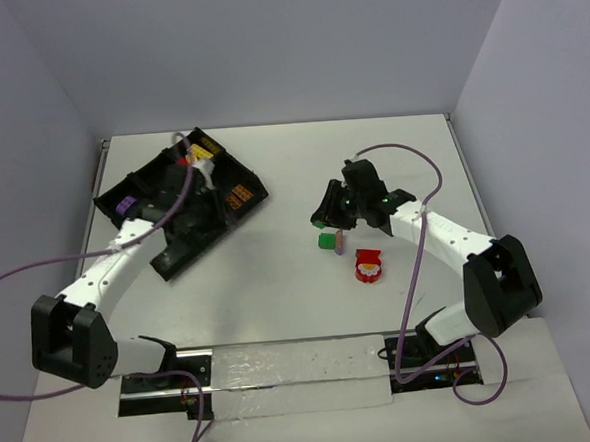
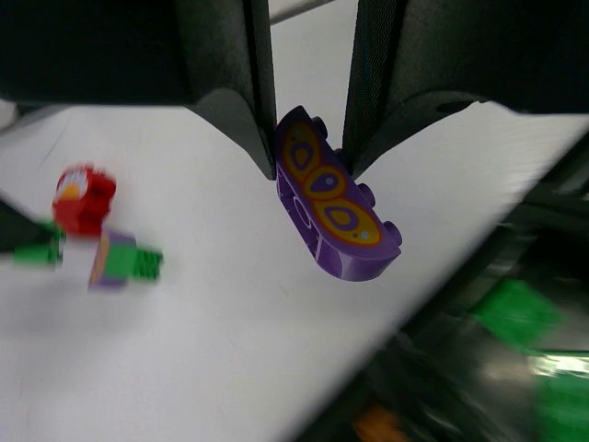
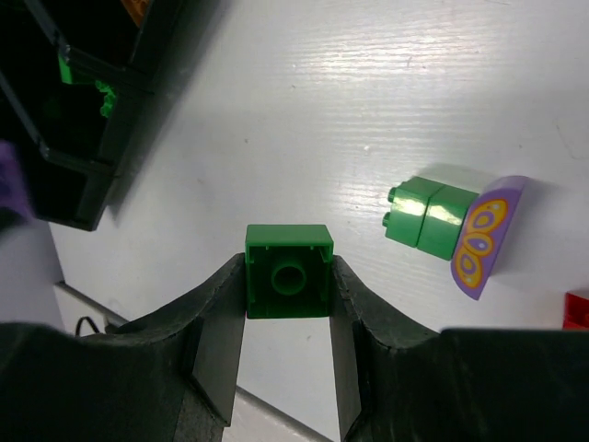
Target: Sort the legos into containers by color
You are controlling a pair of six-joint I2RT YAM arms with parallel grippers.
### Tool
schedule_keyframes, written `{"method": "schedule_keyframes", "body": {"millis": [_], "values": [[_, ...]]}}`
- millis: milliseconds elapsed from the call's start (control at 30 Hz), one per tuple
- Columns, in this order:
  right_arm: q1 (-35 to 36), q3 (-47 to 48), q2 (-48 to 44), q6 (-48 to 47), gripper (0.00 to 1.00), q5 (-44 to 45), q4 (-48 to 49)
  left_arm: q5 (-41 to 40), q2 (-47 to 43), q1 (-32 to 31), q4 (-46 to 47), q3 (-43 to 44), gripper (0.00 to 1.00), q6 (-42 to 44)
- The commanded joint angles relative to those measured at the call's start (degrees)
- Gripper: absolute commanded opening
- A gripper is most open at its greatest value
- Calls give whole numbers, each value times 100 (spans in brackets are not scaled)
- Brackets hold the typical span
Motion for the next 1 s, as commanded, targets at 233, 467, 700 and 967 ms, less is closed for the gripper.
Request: {"method": "schedule_keyframes", "body": {"millis": [233,467,700,967], "values": [[154,80,-196,-421,0,318,-321,-680,915,2988,-1153,2281,0,-468],[169,156,-306,-552,0,398,-499,-646,1621,3864,-1019,2635,0,-679],[214,5,-277,-416,0,362,-342,-188,2497,4142,-898,2988,0,-640],[297,10,-182,-441,0,426,-359,-174,2748,4133,-731,2950,16,-580]]}}
